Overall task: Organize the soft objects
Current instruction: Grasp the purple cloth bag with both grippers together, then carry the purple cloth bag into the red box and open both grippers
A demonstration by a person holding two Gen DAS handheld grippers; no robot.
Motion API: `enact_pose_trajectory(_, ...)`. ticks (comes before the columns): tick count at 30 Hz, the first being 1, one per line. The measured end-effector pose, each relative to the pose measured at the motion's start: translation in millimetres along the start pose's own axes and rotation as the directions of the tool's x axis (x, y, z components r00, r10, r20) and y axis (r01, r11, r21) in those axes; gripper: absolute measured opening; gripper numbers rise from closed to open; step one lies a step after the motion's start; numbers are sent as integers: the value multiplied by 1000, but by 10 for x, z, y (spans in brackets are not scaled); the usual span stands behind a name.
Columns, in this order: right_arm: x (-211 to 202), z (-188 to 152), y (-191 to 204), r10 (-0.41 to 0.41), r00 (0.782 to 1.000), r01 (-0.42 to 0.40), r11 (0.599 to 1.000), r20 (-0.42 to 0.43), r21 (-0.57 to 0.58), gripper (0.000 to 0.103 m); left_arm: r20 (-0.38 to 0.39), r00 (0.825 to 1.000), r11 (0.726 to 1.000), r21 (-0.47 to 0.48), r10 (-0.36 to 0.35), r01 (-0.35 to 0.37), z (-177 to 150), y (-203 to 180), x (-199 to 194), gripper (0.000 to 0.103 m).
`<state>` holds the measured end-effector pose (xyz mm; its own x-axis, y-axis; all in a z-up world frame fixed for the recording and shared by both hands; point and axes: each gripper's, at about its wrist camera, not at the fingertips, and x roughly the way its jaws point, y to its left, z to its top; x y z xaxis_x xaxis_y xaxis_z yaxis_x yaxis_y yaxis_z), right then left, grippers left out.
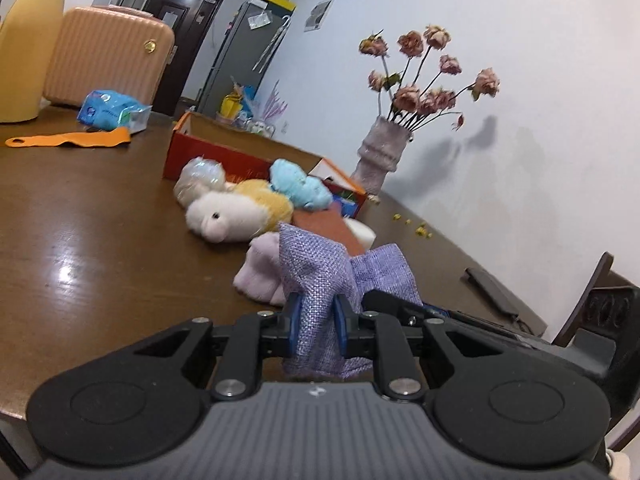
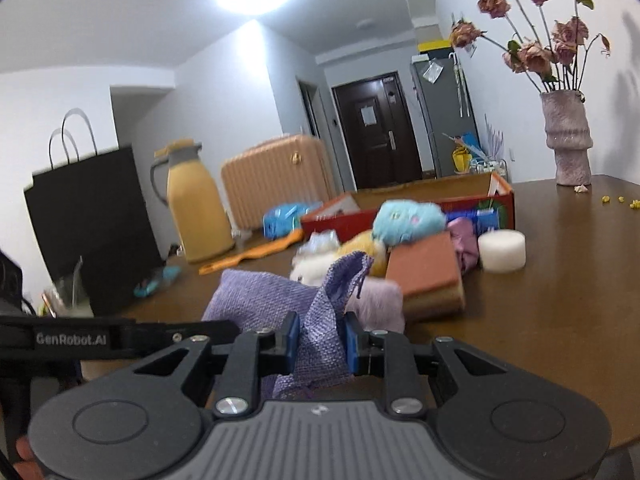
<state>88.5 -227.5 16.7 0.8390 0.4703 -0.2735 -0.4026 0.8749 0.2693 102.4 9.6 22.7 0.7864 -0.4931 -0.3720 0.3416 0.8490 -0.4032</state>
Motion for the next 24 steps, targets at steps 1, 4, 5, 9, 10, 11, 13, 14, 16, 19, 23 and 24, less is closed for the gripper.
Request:
enact_pose_trajectory(1,-4,-41,25,0,1000,0,1000,-3,-8,22,2,1000,1000,-7,-8,8,19,17,3,18)
enact_pose_trajectory(4,-35,-19,33,11,1000,-11,1000,17,-7,22,22,999,1000,-6,-24,24,108,42,11,17)
enact_pose_trajectory(5,-30,15,23,17,999,-17,1000,28,-3,22,31,999,999,4,-32,32,165,45,25,17)
enact_pose_trajectory(9,119,285,-76,37,997,-35,999,68,-30,22,63,996,996,68,-68,63,543,57,201,17)
enact_pose_trajectory(10,200,395,-120,46,996,-44,998,77,-36,22,73,995,995,83,-69,62,663,62,270,17)
enact_pose_trajectory(11,310,538,-191,61,994,-59,998,88,-26,22,85,994,993,101,-66,57,816,69,366,17)
enact_pose_trajectory(13,547,789,-328,92,993,-93,996,79,3,22,105,992,992,118,-64,52,1090,104,565,17)
enact_pose_trajectory(14,704,950,-416,108,992,-110,994,69,22,22,106,992,993,106,-68,57,1249,159,695,17)
enact_pose_trajectory(16,1028,1246,-580,122,992,-124,990,40,68,21,75,995,997,54,-66,62,1569,303,1016,17)
enact_pose_trajectory(19,1613,1687,-827,148,988,-141,979,-40,144,21,12,998,997,-32,-63,63,2050,588,1479,17)
enact_pose_trajectory(23,2487,2155,-1032,155,974,-124,975,-163,183,21,-59,998,998,-36,39,-41,2583,946,2120,17)
enact_pose_trajectory(24,2732,2236,-1094,153,967,-113,974,-202,199,21,-79,995,997,-26,66,-68,2663,1018,2276,17)
